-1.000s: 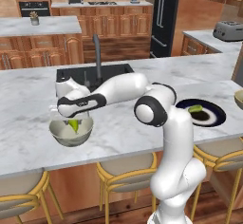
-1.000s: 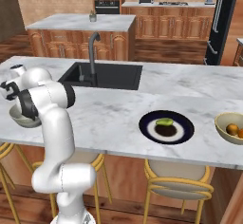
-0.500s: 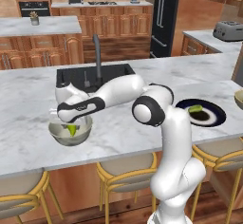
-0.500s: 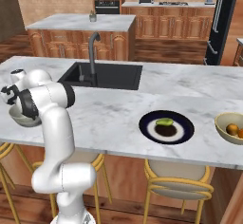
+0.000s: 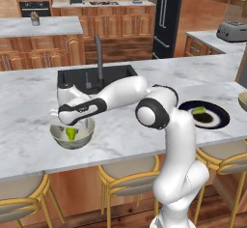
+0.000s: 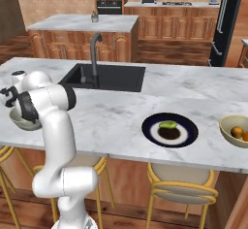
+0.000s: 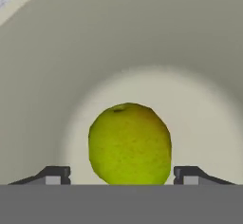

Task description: Take the fruits from the plate on the dining counter and place two fruits in each bowl.

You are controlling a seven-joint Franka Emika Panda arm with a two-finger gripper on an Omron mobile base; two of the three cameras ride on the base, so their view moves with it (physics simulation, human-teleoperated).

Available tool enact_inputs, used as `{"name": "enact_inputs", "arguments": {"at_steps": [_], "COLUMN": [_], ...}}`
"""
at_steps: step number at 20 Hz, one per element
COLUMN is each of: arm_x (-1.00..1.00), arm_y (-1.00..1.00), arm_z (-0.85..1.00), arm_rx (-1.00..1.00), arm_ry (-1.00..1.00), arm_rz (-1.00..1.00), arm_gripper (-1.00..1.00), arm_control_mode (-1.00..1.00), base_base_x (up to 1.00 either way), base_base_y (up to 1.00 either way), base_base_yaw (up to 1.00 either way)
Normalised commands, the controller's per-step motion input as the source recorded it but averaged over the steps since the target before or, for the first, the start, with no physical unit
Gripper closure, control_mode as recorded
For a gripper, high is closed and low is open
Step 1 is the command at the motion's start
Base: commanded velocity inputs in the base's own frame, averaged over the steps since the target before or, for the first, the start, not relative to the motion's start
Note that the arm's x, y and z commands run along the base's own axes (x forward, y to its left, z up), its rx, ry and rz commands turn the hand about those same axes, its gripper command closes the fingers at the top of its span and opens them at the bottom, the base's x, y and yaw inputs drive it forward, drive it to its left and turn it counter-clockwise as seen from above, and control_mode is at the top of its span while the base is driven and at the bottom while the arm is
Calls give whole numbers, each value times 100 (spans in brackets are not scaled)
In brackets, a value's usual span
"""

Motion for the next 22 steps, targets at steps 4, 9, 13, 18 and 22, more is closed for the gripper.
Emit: {"name": "enact_inputs", "arguments": {"at_steps": [4, 9, 13, 18, 22], "arm_x": [-32, -27, -31, -40, -44], "arm_y": [-2, -11, -39, -62, -76], "arm_z": [22, 37, 54, 54, 39], "arm_rx": [12, 9, 4, 3, 0], "arm_ry": [0, 0, 0, 0, -1], "arm_rz": [0, 0, 2, 8, 24], "arm_gripper": [-100, -100, -100, -100, -100], "arm_control_mode": [-100, -100, -100, -100, -100], "base_base_x": [0, 0, 0, 0, 0], "base_base_y": [0, 0, 0, 0, 0], "base_base_yaw": [0, 0, 0, 0, 0]}}
